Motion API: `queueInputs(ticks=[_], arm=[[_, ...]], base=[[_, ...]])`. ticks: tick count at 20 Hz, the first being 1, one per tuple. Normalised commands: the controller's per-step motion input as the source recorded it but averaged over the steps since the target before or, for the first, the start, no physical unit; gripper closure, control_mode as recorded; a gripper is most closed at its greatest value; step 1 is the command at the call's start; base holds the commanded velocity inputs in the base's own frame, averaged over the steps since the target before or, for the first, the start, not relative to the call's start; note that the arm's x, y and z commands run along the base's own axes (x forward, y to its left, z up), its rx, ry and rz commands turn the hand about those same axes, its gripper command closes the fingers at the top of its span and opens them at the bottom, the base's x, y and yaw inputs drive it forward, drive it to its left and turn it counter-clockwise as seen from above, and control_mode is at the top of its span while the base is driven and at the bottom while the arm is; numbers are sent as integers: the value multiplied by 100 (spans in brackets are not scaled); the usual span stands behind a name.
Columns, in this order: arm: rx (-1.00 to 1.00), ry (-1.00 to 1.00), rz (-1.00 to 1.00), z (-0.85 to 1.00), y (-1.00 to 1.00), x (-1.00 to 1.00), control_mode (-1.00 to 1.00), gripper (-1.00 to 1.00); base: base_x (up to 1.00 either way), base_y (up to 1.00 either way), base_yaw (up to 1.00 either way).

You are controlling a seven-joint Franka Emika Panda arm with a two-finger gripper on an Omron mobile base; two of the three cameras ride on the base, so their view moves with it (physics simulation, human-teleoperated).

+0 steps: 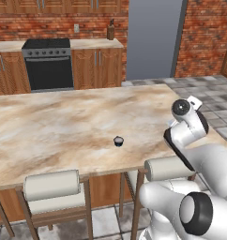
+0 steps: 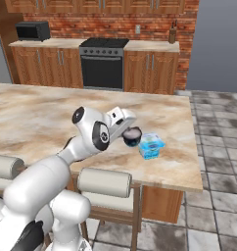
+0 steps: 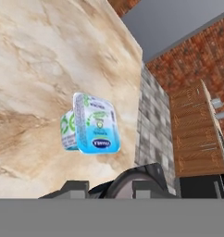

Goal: Stack the yogurt containers by placing the smaller containers on top of the larger containers.

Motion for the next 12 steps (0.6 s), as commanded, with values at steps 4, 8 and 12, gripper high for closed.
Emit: queueInputs(ticks=[4,8,12], arm=[[4,-2,0,-5,-2,2,-100,100],[2,-2,-1,-8,-2,9,-100,100],[0,-1,-2,-9,-3,16,-100,100]], base=[[0,0,0],[0,0,0],[0,0,0]])
